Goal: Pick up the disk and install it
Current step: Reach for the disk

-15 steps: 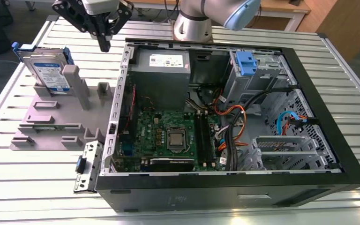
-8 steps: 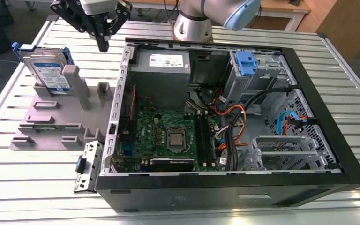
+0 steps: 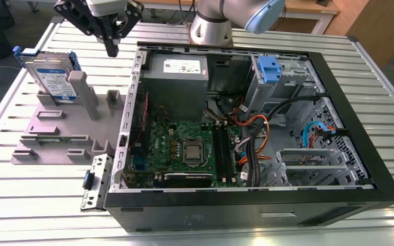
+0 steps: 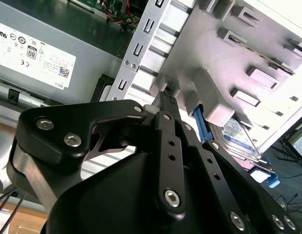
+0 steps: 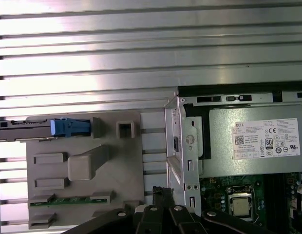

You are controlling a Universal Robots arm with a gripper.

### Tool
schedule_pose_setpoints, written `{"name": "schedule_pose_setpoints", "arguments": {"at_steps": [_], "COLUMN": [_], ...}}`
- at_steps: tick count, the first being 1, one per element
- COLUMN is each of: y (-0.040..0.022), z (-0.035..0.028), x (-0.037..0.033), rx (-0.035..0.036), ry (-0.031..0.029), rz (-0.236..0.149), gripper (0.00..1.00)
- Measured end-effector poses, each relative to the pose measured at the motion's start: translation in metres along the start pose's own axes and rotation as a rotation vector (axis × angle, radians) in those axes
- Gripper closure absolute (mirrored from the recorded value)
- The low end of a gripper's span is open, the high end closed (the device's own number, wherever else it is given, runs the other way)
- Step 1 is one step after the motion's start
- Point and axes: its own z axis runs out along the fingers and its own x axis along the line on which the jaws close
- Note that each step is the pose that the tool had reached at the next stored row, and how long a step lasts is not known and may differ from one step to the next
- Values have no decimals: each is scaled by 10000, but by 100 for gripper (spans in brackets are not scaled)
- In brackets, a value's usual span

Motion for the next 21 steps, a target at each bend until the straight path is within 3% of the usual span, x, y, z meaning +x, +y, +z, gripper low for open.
{"name": "schedule_pose_setpoints", "arguments": {"at_steps": [7, 10, 15, 21], "y": [10, 60, 151, 183], "z": [2, 8, 15, 21], "x": [21, 60, 228, 493], "rx": [0, 8, 10, 10], "ry": [0, -1, 5, 7], "rz": [0, -1, -2, 1], "gripper": [89, 89, 89, 89]}}
